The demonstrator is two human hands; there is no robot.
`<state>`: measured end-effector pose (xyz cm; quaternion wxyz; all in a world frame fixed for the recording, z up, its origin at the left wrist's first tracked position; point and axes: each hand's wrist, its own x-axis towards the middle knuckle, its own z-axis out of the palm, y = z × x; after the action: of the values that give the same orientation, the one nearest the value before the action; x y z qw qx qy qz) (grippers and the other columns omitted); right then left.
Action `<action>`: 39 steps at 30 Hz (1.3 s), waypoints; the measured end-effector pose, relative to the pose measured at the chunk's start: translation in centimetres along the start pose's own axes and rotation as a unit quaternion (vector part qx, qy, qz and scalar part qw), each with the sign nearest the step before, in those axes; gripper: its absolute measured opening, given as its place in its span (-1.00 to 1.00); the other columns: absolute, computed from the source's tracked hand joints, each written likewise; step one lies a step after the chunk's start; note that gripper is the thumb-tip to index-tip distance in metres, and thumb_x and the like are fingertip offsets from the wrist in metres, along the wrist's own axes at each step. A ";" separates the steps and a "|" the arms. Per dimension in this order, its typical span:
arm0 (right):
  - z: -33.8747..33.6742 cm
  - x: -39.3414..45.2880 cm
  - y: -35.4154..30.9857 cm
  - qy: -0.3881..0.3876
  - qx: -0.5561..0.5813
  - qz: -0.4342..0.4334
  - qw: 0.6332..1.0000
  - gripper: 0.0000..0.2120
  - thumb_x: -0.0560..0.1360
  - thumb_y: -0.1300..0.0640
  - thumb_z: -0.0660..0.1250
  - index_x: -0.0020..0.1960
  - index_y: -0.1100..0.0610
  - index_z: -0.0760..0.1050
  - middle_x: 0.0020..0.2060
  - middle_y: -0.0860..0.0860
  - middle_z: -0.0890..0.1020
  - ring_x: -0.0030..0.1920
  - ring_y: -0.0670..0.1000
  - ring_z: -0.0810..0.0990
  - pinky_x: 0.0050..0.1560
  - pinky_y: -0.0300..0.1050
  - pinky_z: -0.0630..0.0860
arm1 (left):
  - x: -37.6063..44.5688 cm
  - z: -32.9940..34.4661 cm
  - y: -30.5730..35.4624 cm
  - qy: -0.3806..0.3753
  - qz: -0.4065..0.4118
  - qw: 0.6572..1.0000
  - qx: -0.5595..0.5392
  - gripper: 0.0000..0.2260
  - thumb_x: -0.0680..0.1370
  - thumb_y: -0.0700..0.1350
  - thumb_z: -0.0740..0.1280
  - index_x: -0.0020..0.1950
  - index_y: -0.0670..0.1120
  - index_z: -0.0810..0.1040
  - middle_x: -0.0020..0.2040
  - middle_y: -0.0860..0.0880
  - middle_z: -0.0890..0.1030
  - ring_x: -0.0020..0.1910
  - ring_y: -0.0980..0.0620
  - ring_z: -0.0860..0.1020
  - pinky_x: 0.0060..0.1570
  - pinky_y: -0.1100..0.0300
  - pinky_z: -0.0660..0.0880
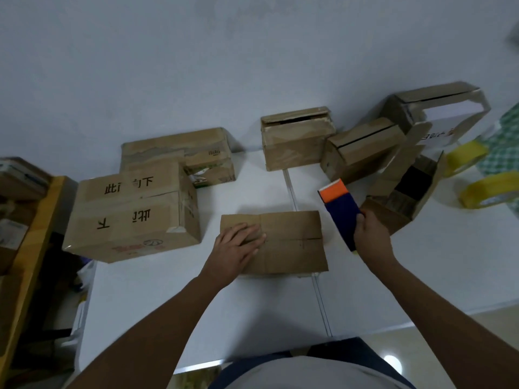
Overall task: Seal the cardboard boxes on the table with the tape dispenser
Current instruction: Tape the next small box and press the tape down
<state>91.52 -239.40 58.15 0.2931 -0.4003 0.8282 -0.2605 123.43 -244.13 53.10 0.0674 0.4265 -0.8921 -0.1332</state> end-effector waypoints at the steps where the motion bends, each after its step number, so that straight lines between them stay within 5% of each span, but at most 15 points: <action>1: -0.5 -0.7 -0.6 0.010 0.027 -0.021 0.999 -0.76 0.68 0.08 0.01 0.11 0.18 0.40 -0.11 0.07 0.54 -0.18 -0.01 0.51 -0.21 -0.10 0.39 | 0.0 0.1 0.0 0.003 0.002 1.000 0.000 -0.66 0.67 0.06 0.17 0.44 0.17 0.45 0.48 0.10 0.40 0.47 -0.04 0.32 0.33 -0.01 0.28; 7: 0.3 -1.9 -7.5 -0.055 0.024 -0.179 0.982 -0.70 0.65 -0.07 0.09 -0.06 0.07 0.48 -0.30 -0.08 0.54 -0.29 -0.12 0.53 -0.27 -0.23 0.36 | 0.6 0.4 0.5 0.037 0.023 0.999 0.011 -0.66 0.65 0.06 0.17 0.42 0.16 0.48 0.43 0.07 0.46 0.42 -0.06 0.39 0.29 0.00 0.34; 11: 2.8 -2.2 -9.3 -0.108 -0.027 -0.182 0.977 -0.66 0.60 -0.20 0.13 0.03 0.04 0.49 -0.18 -0.13 0.58 -0.17 -0.09 0.58 -0.24 -0.27 0.43 | 0.8 0.3 0.8 0.050 0.027 0.998 -0.009 -0.72 0.59 -0.01 0.36 0.30 0.12 0.58 0.32 0.06 0.55 0.35 -0.06 0.45 0.25 -0.06 0.44; 18: 4.3 -1.7 -9.9 -0.090 -0.086 -0.200 0.972 -0.62 0.51 -0.34 0.16 -0.09 -0.04 0.47 -0.16 -0.06 0.65 -0.20 -0.10 0.60 -0.20 -0.12 0.59 | 0.6 0.4 0.8 0.055 0.016 0.997 -0.061 -0.80 0.62 -0.02 0.30 0.22 0.07 0.59 0.27 0.07 0.56 0.29 -0.07 0.44 0.28 -0.03 0.39; 21: 4.3 -1.7 -9.7 -0.090 -0.095 -0.203 0.970 -0.61 0.50 -0.35 0.16 -0.12 -0.04 0.45 -0.21 -0.06 0.64 -0.22 -0.08 0.60 -0.19 -0.05 0.61 | 1.3 -1.0 0.8 -0.005 -0.046 0.988 -0.149 -0.79 0.61 -0.12 0.32 0.22 0.01 0.61 0.24 0.05 0.59 0.27 -0.03 0.45 0.25 0.20 0.35; 23: 4.4 -1.6 -9.6 -0.094 -0.101 -0.206 0.969 -0.61 0.50 -0.36 0.15 -0.13 -0.04 0.44 -0.21 -0.06 0.64 -0.22 -0.07 0.60 -0.20 -0.04 0.61 | 1.8 -3.0 1.2 -0.015 -0.205 0.920 -0.335 -0.81 0.61 -0.15 0.31 0.17 -0.03 0.65 0.09 0.08 0.65 0.13 0.01 0.57 0.05 0.36 0.42; 26: 4.3 -1.4 -9.5 -0.098 -0.104 -0.206 0.968 -0.62 0.51 -0.35 0.15 -0.12 -0.04 0.43 -0.20 -0.05 0.64 -0.22 -0.07 0.61 -0.20 -0.03 0.62 | 2.5 -6.1 1.8 -0.001 -0.394 0.637 -0.663 -0.81 0.65 -0.08 0.26 0.12 -0.08 0.64 -0.02 -0.07 0.72 -0.02 0.02 0.67 -0.11 0.26 0.54; 28: 4.3 -1.4 -9.5 -0.100 -0.102 -0.207 0.968 -0.62 0.51 -0.35 0.15 -0.12 -0.04 0.42 -0.20 -0.05 0.64 -0.23 -0.08 0.61 -0.20 -0.04 0.62 | 2.5 -7.5 1.8 -0.009 -0.424 0.526 -0.737 -0.76 0.65 0.01 0.27 0.05 -0.11 0.65 -0.02 -0.12 0.71 -0.02 0.00 0.68 -0.09 0.20 0.56; 32: 4.1 -1.2 -9.3 -0.111 -0.094 -0.213 0.966 -0.64 0.52 -0.34 0.14 -0.10 -0.05 0.42 -0.16 -0.06 0.65 -0.21 -0.10 0.61 -0.19 -0.08 0.63 | 2.5 -9.3 2.0 -0.035 -0.414 0.523 -0.744 -0.75 0.59 0.00 0.36 0.15 -0.15 0.62 0.08 -0.14 0.69 0.10 -0.04 0.64 0.02 0.15 0.54; 39: 3.9 -0.8 -9.6 -0.151 -0.115 -0.234 0.954 -0.69 0.54 -0.31 0.14 -0.04 -0.09 0.42 -0.10 -0.06 0.65 -0.17 -0.07 0.61 -0.17 -0.13 0.64 | 2.5 -9.0 2.6 -0.014 -0.413 0.529 -0.741 -0.85 0.55 -0.10 0.40 0.07 -0.13 0.62 -0.03 -0.12 0.69 -0.06 0.03 0.66 -0.18 0.23 0.56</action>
<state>99.51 -244.77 62.12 0.2974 -0.6485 0.6819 -0.1610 122.06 -246.17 62.51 0.2845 0.5425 -0.1974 -0.7654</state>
